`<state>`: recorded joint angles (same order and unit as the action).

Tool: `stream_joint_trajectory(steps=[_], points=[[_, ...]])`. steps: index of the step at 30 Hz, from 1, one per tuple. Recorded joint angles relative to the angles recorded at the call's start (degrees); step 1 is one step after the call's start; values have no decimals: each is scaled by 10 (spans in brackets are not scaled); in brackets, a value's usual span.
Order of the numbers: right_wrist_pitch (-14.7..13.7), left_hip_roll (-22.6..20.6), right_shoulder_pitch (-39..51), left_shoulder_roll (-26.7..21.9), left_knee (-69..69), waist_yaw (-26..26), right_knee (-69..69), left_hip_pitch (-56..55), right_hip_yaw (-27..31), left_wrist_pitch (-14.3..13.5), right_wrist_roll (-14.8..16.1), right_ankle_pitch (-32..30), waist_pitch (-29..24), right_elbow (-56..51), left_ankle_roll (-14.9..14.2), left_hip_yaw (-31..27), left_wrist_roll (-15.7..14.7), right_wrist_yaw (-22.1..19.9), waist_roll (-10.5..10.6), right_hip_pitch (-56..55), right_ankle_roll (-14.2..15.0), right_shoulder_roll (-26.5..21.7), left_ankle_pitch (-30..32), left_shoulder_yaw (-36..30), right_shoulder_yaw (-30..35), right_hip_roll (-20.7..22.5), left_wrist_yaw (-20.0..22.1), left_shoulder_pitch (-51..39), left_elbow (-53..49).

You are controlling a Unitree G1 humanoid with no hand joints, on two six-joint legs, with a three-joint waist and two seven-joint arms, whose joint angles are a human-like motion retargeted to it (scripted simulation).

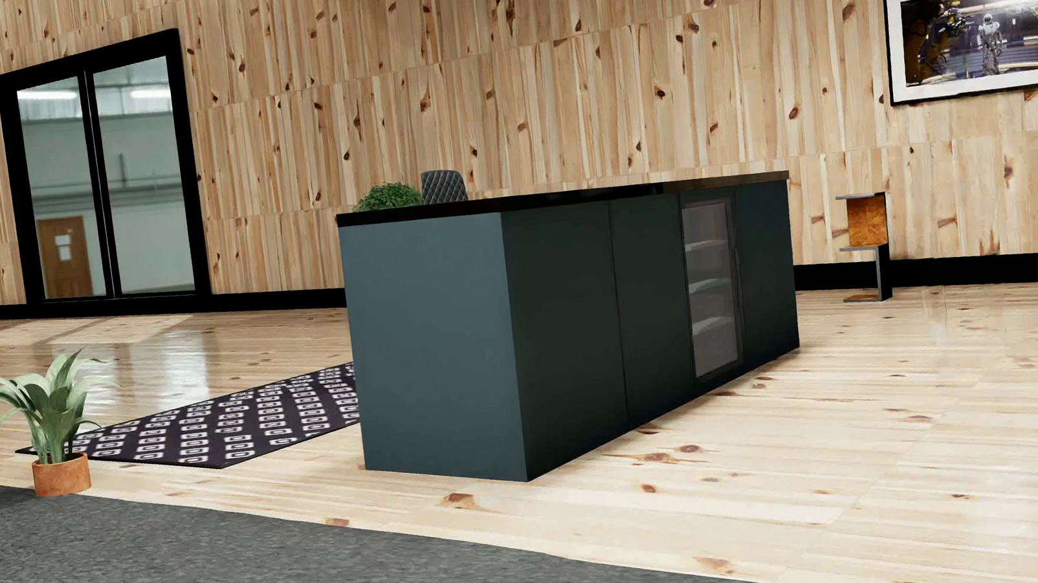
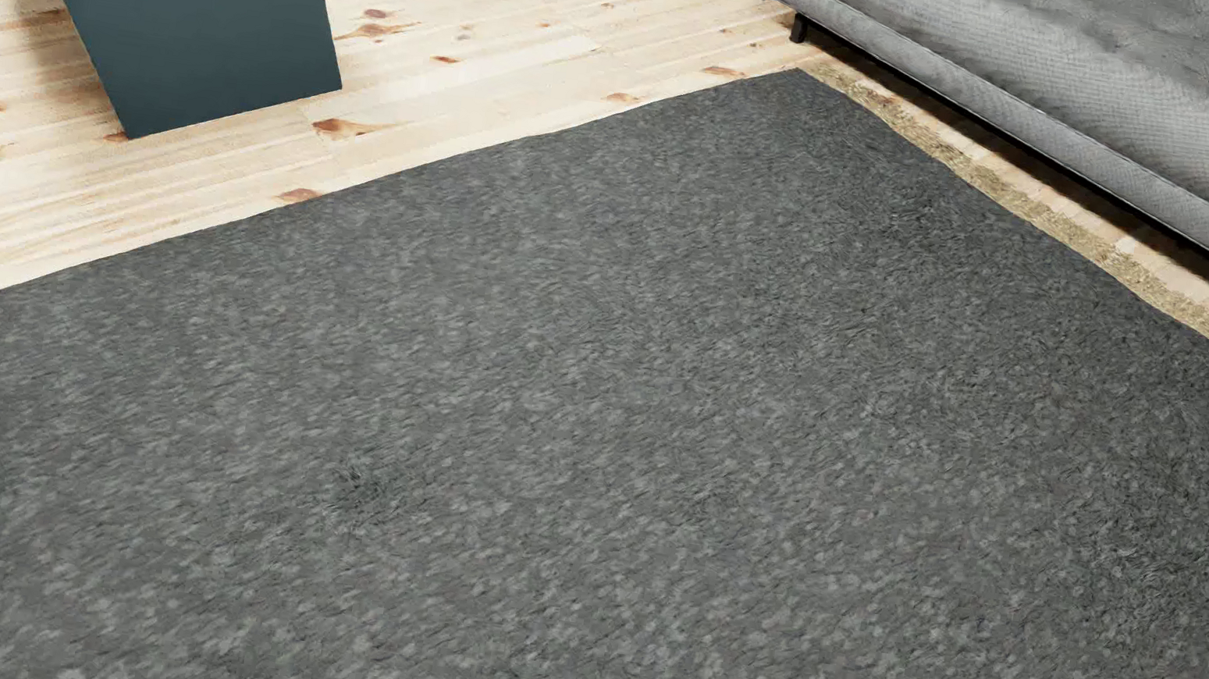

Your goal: Walk to the wood shelves

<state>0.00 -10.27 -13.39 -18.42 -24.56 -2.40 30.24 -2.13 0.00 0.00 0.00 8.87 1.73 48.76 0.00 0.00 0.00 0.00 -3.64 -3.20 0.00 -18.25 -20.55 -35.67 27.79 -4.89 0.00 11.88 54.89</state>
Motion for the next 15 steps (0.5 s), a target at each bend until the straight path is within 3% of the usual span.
stream_joint_trajectory(steps=[9,10,13,14,15], points=[[0,-7,23,12,-4,19,-10,-27,0,0,0,32,-6,-13,0,0,0,0,-3,7,0,10,66,22,-15,4,0,-22,-51],[0,-13,16,10,-6,4,1,-27,0,0,0,43,-8,-11,0,0,0,0,-5,1,0,8,74,1,-11,2,0,-20,-56],[0,-25,-4,1,-5,-7,139,14,0,0,0,64,-37,2,0,0,0,0,-11,-75,0,5,49,-23,-17,-7,0,-25,-48],[0,-23,-8,-18,-4,-12,195,28,0,0,0,70,-50,1,0,0,0,0,-12,-109,0,6,39,-15,-10,-1,0,-17,-95],[0,-12,-18,-24,-1,-38,238,38,0,0,0,74,-47,4,0,0,0,0,-6,-140,0,6,25,-28,-6,-2,0,-23,-93]])
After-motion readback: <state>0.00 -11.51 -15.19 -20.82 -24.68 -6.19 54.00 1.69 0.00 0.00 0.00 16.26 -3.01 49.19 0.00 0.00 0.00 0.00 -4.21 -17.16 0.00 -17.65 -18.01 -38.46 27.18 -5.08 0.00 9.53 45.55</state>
